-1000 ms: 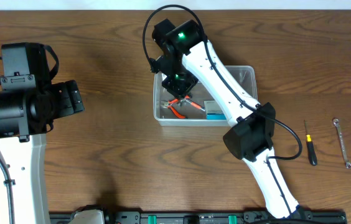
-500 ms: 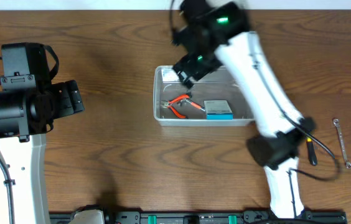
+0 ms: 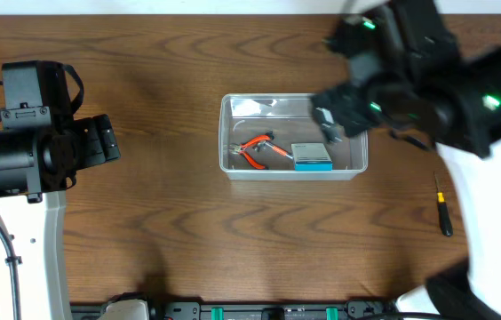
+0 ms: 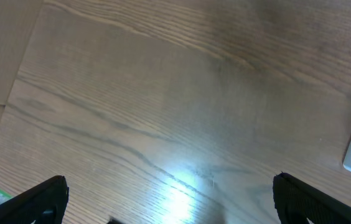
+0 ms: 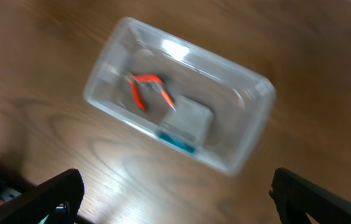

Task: Pack container
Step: 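Raise the right gripper and move it right over the yellow screwdriver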

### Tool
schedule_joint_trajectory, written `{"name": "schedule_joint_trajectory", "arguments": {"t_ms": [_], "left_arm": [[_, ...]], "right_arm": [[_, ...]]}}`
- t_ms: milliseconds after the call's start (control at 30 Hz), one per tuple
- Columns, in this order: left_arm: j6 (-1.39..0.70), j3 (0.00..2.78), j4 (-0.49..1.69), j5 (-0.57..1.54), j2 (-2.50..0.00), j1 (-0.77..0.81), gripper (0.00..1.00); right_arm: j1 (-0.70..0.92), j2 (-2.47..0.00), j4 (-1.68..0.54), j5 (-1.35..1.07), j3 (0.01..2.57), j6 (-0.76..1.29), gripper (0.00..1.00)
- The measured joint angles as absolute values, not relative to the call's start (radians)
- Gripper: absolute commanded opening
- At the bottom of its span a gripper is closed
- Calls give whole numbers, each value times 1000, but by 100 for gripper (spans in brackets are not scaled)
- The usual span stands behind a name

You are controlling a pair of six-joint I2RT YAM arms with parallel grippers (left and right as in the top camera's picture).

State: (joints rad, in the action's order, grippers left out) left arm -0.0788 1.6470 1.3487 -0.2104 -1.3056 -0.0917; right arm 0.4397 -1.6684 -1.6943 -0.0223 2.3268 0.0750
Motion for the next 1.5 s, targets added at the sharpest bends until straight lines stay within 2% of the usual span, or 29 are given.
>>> {"name": "schedule_joint_trajectory", "arguments": {"t_ms": [333,633,1067,1500], "left_arm": [[-79,1647,1349,-210,-1306,-92,98],[-79,1647,1349,-210,-1305,-92,98],[-79,1647,1349,-210,-1305,-92,98],[-79,1647,1349,-210,-1305,-92,98]], "right_arm": [[107,-1372,-1697,12,1845,83,99],[-77,-1345,-1626,65,1521,33,99],[-95,-1398,-1435,88,1394,-7,99],[-96,-1399,-1225,102,1121,-144,99]]}}
